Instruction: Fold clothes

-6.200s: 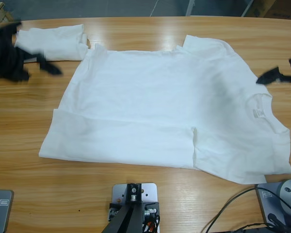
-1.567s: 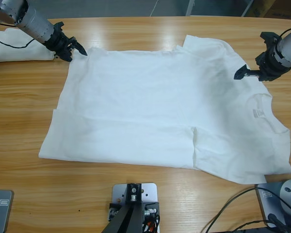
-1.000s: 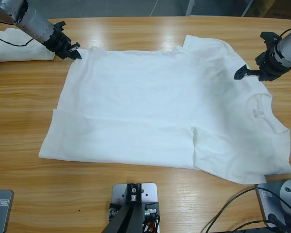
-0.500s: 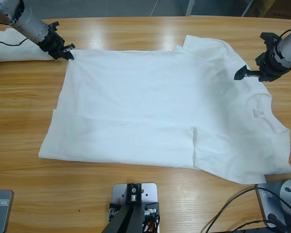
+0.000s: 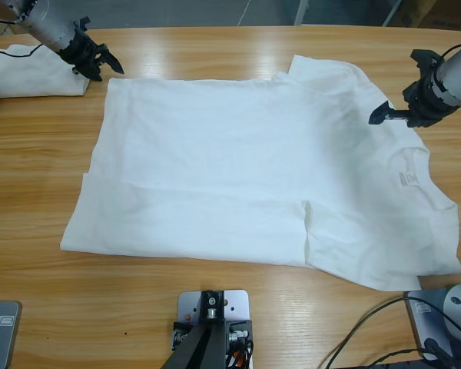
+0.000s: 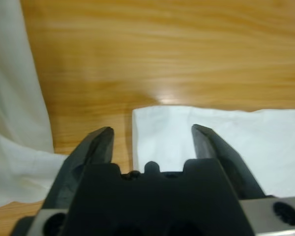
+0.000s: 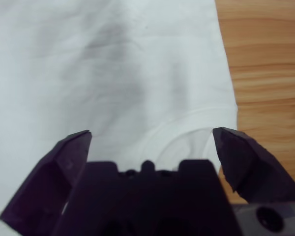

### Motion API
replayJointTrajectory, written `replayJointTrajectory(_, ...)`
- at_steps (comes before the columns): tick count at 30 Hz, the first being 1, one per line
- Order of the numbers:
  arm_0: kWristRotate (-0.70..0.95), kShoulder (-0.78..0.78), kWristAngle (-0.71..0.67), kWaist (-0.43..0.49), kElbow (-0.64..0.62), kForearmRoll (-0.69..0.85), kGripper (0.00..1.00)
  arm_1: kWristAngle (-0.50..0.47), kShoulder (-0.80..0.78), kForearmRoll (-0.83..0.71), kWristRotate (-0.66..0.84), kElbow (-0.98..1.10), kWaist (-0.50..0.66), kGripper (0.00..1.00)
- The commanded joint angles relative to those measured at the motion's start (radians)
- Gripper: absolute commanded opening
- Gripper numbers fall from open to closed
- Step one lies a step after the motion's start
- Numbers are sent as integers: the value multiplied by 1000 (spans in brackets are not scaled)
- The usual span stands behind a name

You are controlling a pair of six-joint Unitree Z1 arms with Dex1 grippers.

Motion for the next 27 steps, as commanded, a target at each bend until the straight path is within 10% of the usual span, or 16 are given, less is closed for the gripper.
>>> replayJointTrajectory(1,0,104,8,-2,-42,49,705,3,59,-19,-6,24,-18,991)
replayJointTrajectory(6,0,120,8,-12,-77,94,692,4,71,-28,-6,24,-18,991)
replayJointTrajectory(12,-4,136,5,-24,-107,133,439,4,73,-37,-6,20,-19,991)
replayJointTrajectory(23,-4,166,26,-52,-161,168,435,1,65,-37,-7,28,-21,991)
replayJointTrajectory(25,-3,166,35,-48,-176,184,92,1,65,-37,-9,28,-21,991)
replayJointTrajectory(27,-1,165,28,-37,-180,194,0,1,65,-37,-9,28,-21,991)
